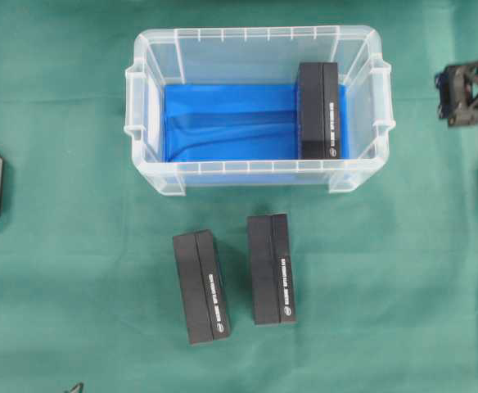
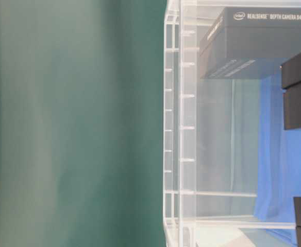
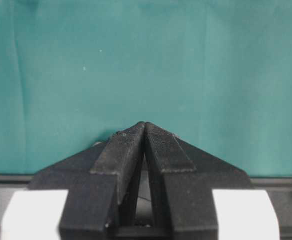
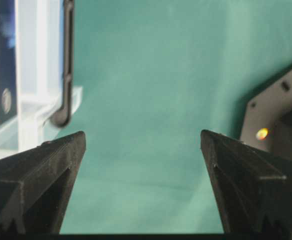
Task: Take the box out of the case with the right arm.
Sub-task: 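Move the open right gripper over the right black box in the case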
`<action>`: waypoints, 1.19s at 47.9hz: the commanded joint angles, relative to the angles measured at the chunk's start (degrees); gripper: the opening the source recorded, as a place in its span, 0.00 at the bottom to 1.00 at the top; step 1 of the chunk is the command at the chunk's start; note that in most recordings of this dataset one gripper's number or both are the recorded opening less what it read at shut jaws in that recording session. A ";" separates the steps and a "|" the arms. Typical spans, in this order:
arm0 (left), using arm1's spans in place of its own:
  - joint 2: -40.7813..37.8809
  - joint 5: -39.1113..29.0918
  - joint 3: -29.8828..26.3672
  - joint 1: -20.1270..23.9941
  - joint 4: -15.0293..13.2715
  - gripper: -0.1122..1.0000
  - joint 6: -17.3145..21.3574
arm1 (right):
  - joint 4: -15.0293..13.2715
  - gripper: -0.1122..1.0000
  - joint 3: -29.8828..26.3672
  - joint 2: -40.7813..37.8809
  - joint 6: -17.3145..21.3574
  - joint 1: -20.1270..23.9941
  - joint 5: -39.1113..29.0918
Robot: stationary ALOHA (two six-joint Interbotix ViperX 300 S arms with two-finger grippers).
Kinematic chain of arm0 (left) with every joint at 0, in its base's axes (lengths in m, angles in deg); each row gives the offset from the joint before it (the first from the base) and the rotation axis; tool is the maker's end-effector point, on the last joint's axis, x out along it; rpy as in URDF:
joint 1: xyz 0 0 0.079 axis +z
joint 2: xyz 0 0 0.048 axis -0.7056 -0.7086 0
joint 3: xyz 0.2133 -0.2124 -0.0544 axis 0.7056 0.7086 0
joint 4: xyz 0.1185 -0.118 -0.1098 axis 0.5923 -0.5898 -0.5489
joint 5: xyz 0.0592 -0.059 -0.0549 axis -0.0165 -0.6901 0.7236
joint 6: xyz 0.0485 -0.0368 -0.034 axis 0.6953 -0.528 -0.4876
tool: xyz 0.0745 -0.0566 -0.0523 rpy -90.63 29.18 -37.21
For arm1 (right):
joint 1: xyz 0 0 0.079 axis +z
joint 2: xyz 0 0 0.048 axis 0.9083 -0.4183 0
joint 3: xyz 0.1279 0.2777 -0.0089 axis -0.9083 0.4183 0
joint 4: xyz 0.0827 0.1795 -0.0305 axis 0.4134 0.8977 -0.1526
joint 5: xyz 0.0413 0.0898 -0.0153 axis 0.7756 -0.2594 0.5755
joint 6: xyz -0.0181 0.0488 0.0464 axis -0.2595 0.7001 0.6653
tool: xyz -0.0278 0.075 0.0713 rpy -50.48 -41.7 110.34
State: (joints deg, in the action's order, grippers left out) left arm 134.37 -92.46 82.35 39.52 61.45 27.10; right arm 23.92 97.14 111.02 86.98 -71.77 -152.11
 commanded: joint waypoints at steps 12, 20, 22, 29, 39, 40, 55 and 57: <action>-0.26 0.26 -1.23 -0.09 0.18 0.12 0.09 | 0.88 0.91 -0.62 -0.70 -3.25 -3.08 2.20; -0.26 0.26 -1.23 -0.09 0.09 0.12 0.09 | 0.97 0.91 -0.62 -0.70 -3.34 -3.08 2.11; -0.26 0.26 -1.23 -0.09 0.18 0.12 0.09 | 0.97 0.91 -0.62 -0.70 -3.34 -3.08 2.11; -0.26 0.26 -1.23 -0.09 0.18 0.12 0.09 | 0.88 0.91 -0.62 -0.70 -3.34 -3.08 1.93; -0.26 0.26 -1.23 -0.09 0.18 0.12 0.09 | 0.97 0.91 -0.62 -0.70 -3.34 -3.08 1.93; -0.18 0.26 -1.23 -0.09 0.18 0.12 0.09 | 0.97 0.91 -0.62 -0.70 -3.34 -3.08 1.93; -0.26 0.35 -1.23 -0.09 0.09 0.12 0.09 | 0.97 0.91 -0.70 -0.70 -3.25 -3.08 1.93; -0.26 0.26 -1.23 -0.09 0.18 0.12 0.09 | 1.05 0.91 -0.79 -0.70 -3.16 -3.08 1.93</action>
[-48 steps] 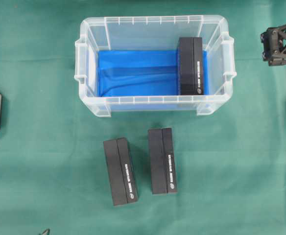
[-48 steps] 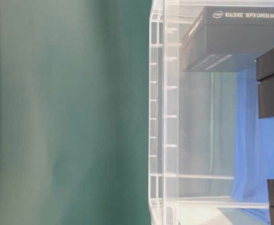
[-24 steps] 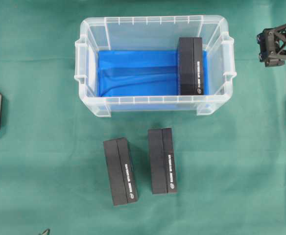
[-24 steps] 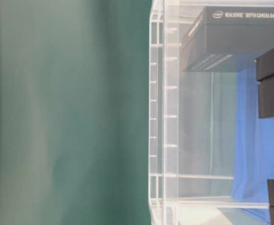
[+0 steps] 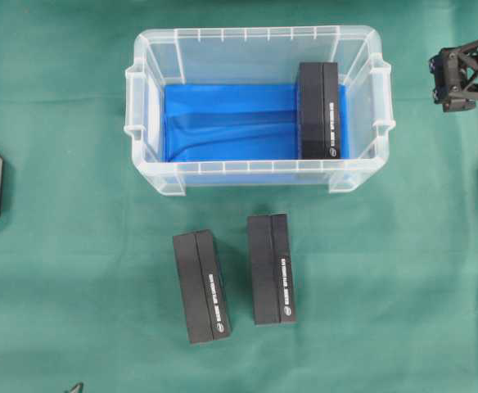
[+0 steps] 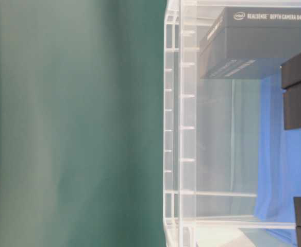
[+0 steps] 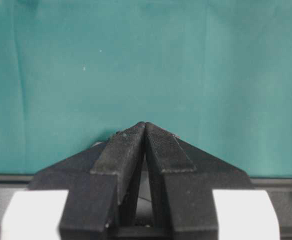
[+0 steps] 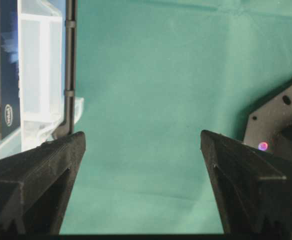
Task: Take the box out of the case with the right arm.
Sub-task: 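Move the open right gripper over the right black box in the case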
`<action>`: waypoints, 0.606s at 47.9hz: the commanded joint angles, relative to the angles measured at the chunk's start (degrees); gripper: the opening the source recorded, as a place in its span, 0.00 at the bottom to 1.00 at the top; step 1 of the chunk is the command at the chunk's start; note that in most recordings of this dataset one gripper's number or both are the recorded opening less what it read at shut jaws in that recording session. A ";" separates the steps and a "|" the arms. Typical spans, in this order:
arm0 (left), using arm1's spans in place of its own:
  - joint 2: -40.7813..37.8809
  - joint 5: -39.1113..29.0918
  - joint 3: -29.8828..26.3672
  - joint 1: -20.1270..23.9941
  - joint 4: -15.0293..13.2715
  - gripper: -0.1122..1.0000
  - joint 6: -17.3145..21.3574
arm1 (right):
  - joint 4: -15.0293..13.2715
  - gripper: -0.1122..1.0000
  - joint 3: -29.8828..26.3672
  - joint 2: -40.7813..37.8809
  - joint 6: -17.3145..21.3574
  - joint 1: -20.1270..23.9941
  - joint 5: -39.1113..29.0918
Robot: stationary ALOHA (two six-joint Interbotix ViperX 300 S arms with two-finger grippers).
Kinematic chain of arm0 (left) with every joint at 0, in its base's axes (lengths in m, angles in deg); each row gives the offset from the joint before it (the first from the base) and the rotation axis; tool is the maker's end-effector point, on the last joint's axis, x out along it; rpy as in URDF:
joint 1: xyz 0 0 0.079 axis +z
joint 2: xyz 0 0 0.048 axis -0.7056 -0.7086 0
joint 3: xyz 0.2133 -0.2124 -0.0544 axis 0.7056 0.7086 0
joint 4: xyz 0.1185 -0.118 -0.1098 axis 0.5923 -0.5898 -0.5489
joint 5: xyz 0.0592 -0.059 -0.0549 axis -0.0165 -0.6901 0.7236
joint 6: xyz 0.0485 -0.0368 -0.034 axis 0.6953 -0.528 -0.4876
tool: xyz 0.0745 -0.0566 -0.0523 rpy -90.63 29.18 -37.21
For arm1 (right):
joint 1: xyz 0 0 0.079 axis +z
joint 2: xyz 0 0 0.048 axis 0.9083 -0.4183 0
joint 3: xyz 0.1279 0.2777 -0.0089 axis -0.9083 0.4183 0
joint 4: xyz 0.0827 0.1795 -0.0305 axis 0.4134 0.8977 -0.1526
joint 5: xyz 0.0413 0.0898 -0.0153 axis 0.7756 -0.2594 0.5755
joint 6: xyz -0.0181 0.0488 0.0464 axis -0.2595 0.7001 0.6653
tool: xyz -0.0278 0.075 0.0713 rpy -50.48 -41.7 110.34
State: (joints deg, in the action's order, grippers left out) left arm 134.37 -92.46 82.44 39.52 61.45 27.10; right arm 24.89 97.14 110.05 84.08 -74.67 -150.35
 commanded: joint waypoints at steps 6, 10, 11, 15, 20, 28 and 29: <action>-0.26 0.26 -1.32 -0.09 0.18 0.12 0.09 | 0.18 0.91 -1.58 -0.35 -0.09 -0.18 0.62; -0.26 0.26 -1.32 -0.09 0.09 0.12 0.09 | 0.35 0.91 -2.90 -1.85 -0.18 -0.18 1.14; -0.26 0.26 -1.32 -0.09 0.18 0.12 0.09 | 0.35 0.91 -3.34 -2.29 -0.26 -0.18 1.32; -0.26 0.26 -1.32 -0.09 0.18 0.12 0.09 | 0.35 0.91 -5.19 -4.48 -0.53 -0.18 2.20; -0.26 0.26 -1.32 -0.09 0.18 0.12 0.09 | 0.44 0.91 -7.91 -7.91 -0.62 -0.09 3.87; -0.26 0.26 -1.32 -0.09 0.18 0.12 0.09 | 0.53 0.91 -14.50 -15.21 -0.88 0.35 7.12; -0.26 0.26 -1.32 -0.09 0.18 0.12 0.09 | 0.62 0.91 -15.47 -16.17 -1.05 0.44 7.38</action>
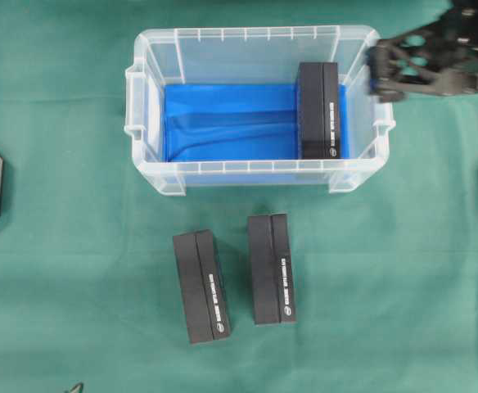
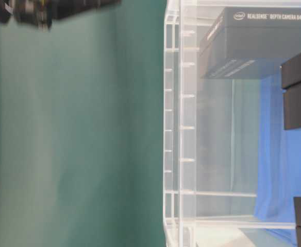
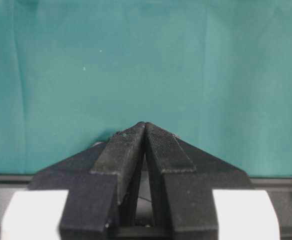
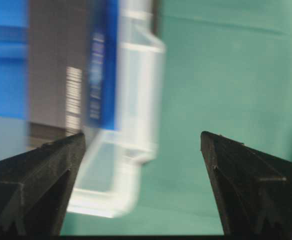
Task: Take the box out of the case with the right arm.
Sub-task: 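Move the open right gripper over the right black box in the case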
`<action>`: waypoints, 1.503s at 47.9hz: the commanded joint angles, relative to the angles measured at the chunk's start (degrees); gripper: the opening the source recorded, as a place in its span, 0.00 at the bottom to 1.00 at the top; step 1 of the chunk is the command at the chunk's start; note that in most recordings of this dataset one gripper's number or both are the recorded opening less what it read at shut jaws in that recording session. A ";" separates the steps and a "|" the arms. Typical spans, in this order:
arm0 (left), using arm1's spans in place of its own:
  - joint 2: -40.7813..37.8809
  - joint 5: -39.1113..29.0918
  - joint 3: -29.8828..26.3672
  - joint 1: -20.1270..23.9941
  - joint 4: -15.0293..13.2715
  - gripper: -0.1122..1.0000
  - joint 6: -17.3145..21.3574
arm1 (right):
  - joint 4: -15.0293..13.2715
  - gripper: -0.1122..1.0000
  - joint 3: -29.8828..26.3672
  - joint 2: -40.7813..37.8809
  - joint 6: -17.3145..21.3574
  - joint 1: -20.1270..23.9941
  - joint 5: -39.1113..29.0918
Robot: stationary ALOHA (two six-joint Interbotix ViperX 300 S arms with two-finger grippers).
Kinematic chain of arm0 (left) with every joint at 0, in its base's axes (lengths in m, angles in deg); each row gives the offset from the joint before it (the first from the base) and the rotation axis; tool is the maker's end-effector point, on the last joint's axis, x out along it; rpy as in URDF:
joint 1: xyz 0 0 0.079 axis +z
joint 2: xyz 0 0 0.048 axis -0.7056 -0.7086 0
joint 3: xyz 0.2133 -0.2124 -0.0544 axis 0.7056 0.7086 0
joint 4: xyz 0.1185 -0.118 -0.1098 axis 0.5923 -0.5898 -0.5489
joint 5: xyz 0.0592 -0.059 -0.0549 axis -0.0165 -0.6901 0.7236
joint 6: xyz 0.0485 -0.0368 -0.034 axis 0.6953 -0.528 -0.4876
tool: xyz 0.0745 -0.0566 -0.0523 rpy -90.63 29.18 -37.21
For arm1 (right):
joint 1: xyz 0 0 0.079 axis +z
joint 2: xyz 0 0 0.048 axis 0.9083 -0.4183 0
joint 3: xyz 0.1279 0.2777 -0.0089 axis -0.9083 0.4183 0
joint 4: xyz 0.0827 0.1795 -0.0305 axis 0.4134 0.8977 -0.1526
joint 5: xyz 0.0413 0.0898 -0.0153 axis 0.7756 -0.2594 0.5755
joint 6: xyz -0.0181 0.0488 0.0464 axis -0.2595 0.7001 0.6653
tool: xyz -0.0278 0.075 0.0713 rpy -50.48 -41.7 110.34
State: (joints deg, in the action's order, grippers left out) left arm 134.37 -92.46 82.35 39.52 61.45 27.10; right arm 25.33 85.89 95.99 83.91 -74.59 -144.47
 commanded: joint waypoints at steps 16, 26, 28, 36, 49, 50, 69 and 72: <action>-0.18 0.26 -1.23 -0.09 0.18 0.12 0.09 | 0.35 0.91 -16.08 -13.89 -3.69 0.44 -1.41; -0.18 0.26 -1.23 -0.09 0.18 0.12 0.09 | 1.76 0.91 -16.00 -14.24 -3.52 0.70 -2.20; -0.18 0.26 -1.23 -0.09 0.18 0.12 0.09 | 1.76 0.91 -15.91 -14.24 -3.43 0.79 -2.20; -0.26 0.26 -1.32 -0.09 0.18 0.12 0.09 | 2.20 0.91 -15.91 -14.41 -3.43 0.88 -2.37; -0.26 0.26 -1.23 -0.09 0.18 0.12 0.00 | 2.55 0.91 -15.47 -14.41 -3.34 0.88 -2.37; -0.26 0.26 -1.23 -0.09 0.18 0.12 0.00 | 2.64 0.91 -15.47 -14.41 -3.34 0.88 -2.37; -0.26 0.26 -1.23 -0.09 0.18 0.12 0.00 | 2.64 0.91 -15.47 -14.41 -3.25 0.88 -2.37; -0.26 0.18 -1.32 -0.09 0.18 0.12 0.00 | 2.55 0.91 -15.47 -14.41 -3.25 0.88 -2.11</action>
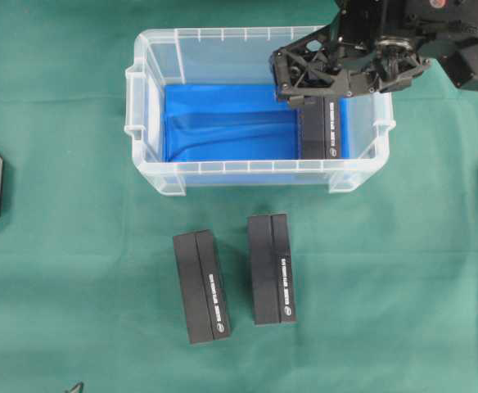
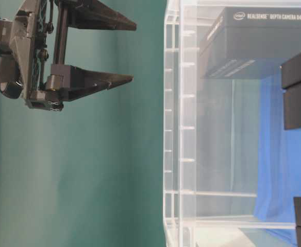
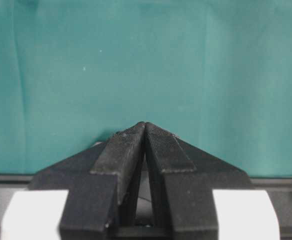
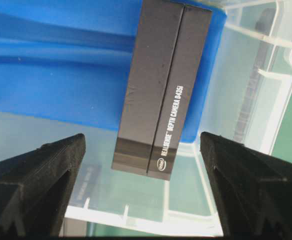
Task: Take the box out of the case with the right arm.
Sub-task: 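Move the open right gripper over the right black box in the case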
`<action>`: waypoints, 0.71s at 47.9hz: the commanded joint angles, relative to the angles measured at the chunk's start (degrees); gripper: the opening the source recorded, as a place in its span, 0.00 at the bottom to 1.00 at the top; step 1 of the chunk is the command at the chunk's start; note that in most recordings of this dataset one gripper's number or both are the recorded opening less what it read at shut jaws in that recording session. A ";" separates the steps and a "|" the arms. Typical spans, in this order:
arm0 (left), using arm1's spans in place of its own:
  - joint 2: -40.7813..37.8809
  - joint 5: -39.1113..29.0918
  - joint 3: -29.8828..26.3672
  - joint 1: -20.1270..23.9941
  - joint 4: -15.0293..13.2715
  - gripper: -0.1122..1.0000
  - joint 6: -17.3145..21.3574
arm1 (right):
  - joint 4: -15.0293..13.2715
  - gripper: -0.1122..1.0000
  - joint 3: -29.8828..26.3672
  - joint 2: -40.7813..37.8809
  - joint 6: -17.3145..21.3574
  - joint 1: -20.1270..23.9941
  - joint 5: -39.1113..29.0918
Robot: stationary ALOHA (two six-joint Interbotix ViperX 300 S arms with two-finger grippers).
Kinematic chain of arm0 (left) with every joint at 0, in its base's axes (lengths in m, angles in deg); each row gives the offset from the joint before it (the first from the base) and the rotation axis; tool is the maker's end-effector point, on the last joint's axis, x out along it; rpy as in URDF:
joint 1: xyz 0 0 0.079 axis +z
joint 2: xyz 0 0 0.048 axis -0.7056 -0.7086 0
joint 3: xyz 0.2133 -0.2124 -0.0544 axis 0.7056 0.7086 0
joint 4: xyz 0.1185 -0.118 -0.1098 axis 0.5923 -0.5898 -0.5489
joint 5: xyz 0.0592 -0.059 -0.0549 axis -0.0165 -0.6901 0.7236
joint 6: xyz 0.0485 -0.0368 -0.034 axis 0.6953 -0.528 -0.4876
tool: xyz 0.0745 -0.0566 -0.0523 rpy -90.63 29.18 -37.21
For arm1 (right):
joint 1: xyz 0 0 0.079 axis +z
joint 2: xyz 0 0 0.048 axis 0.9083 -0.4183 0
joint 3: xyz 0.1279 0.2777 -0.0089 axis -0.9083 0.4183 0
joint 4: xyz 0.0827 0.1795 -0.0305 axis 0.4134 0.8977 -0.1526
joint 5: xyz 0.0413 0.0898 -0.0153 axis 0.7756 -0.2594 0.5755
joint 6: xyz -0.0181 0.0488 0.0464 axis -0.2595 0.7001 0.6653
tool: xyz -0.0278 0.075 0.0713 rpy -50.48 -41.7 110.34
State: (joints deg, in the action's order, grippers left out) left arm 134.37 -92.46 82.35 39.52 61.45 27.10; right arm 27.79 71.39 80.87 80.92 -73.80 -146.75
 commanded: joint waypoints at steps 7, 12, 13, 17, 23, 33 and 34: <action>-0.26 0.26 -1.32 -0.09 0.18 0.12 0.09 | 0.09 0.91 -0.97 0.62 -0.26 0.09 0.18; -0.26 0.26 -1.32 -0.09 0.18 0.12 0.00 | 0.18 0.91 -0.97 0.62 -0.26 0.09 0.18; -0.26 0.26 -1.23 -0.09 0.18 0.12 0.09 | 0.18 0.91 -0.97 0.62 -0.26 0.09 0.18; -0.26 0.26 -1.32 -0.09 0.18 0.12 0.00 | 0.18 0.91 -0.97 0.53 -0.35 0.09 0.18; -0.26 0.18 -1.32 -0.09 0.18 0.12 0.00 | 0.18 0.91 -0.88 0.44 -0.35 0.09 0.26; -0.26 0.18 -1.32 -0.09 0.18 0.12 0.09 | 0.18 0.91 -0.44 0.44 -0.35 0.09 0.53; -0.26 0.18 -1.23 -0.09 0.18 0.12 0.09 | 0.18 0.91 -0.35 0.44 -0.35 0.09 0.53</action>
State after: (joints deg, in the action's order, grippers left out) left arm 134.37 -92.46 82.35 39.52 61.45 27.10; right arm 27.88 71.48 80.52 80.92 -73.80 -146.66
